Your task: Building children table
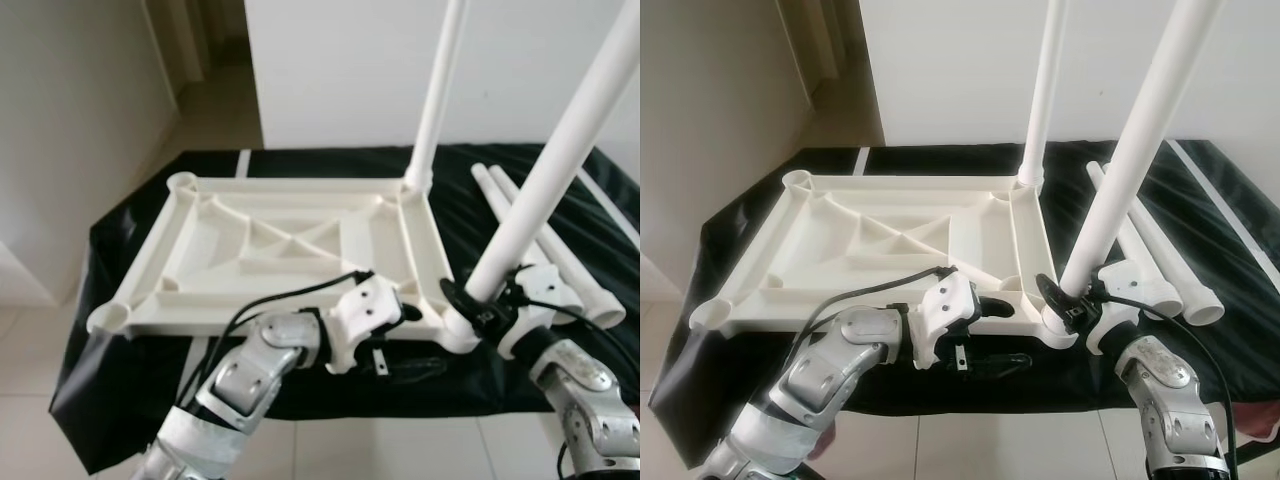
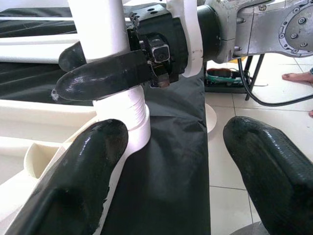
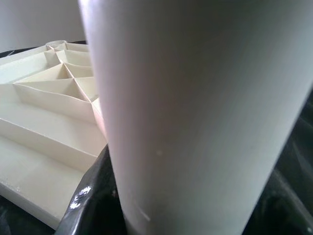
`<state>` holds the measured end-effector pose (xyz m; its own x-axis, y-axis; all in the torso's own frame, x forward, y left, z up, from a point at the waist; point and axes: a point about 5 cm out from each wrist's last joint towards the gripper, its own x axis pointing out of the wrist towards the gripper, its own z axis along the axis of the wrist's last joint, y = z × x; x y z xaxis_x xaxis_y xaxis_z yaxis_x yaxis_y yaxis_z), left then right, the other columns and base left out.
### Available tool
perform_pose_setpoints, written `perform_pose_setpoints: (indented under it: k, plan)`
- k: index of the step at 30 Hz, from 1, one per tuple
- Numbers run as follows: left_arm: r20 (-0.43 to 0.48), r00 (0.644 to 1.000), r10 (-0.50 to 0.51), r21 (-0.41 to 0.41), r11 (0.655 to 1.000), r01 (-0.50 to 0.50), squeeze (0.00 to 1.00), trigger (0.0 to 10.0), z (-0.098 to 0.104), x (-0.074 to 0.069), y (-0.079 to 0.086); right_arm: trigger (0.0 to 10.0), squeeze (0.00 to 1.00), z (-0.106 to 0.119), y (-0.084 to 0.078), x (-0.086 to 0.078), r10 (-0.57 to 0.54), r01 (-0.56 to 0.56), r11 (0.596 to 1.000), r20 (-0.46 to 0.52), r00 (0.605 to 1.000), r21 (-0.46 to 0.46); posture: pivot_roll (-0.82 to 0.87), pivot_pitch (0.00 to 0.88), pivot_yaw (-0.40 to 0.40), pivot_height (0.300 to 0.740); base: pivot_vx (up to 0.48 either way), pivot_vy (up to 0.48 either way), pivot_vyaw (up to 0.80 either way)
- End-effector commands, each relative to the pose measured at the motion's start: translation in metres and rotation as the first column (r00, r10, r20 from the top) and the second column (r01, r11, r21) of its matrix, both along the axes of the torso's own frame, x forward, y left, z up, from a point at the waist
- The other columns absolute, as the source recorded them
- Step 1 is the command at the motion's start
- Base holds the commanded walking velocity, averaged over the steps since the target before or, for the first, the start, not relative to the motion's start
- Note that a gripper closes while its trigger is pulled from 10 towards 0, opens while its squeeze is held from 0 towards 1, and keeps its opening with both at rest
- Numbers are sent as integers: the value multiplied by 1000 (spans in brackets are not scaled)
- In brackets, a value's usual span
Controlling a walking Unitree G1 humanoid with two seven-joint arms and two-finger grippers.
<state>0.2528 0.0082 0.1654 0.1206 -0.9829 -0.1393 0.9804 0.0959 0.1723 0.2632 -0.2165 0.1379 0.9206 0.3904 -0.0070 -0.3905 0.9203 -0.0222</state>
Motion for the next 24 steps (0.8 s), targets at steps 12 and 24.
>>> perform_pose_setpoints:
  k: [12, 24]
  plan:
    - [9, 999, 46, -22, 999, -46, 0, 10000, 5, -3, 1, 10000, 0, -27, 12, -5, -339, 347, 936, -114, 934, 61, -5, 0, -14, 740, 0, 0, 0]
    - [1, 999, 40, -32, 999, -40, 0, 10000, 6, -4, -2, 10000, 0, -28, 27, -10, -684, 705, 692, -172, 709, 155, -16, 0, -20, 740, 0, 0, 0]
